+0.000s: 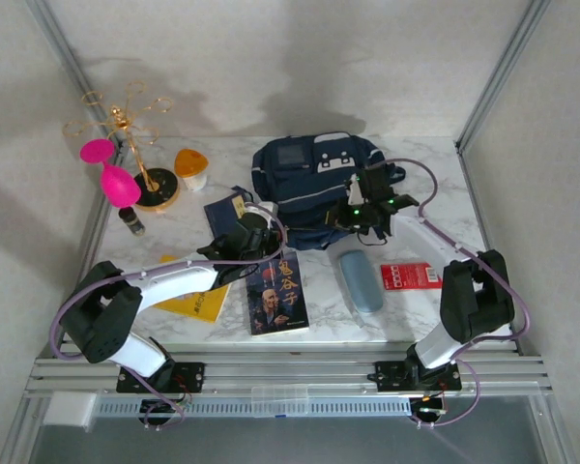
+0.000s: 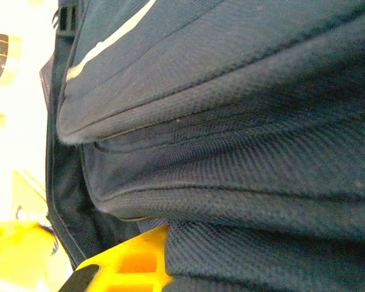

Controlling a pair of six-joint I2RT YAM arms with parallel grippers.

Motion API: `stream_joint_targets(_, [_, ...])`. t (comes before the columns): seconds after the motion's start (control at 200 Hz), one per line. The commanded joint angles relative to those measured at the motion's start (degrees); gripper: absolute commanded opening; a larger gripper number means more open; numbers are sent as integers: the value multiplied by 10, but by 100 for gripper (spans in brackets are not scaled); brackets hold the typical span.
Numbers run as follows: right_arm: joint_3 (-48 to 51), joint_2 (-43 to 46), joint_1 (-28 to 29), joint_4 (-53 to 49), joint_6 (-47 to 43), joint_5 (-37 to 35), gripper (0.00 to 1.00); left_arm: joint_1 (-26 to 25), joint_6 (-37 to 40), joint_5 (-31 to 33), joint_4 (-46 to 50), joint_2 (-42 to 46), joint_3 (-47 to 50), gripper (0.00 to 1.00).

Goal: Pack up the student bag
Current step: Unzip the student bag at the top-center of the table.

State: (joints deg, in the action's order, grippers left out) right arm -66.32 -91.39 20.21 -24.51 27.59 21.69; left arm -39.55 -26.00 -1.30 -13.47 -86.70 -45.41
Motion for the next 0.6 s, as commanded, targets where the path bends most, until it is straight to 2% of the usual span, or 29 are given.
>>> stream_joint_targets(0.0, [-67,-20,-52,-9,-100,-14,0,31,-16,42,35,-11,24,0])
stream_joint_targets(0.135, [-143,-70,-55,-65,-118,-76,0,50,-12,30,35,-52,-13,0])
stream_joint_targets(0.23, [-136,-64,-54,-25,-94,-5,0,51,8,-11,18,-71,-30,0])
stream_joint_targets(0.29, [-130,-60,-52,-18,-88,28,0,52,14,0,20,-83,-40,0])
stream_joint_targets(0.355, [-135,-58,-55,-34,-92,26,0,63,18,8,24,-99,-51,0])
stream_joint_targets(0.496, [-139,-47,-59,-36,-96,20,1,110,-23,49,33,-130,-70,0])
stream_joint_targets(0.596, [-144,-53,-61,-45,-104,24,1,141,-42,35,9,-152,-82,0])
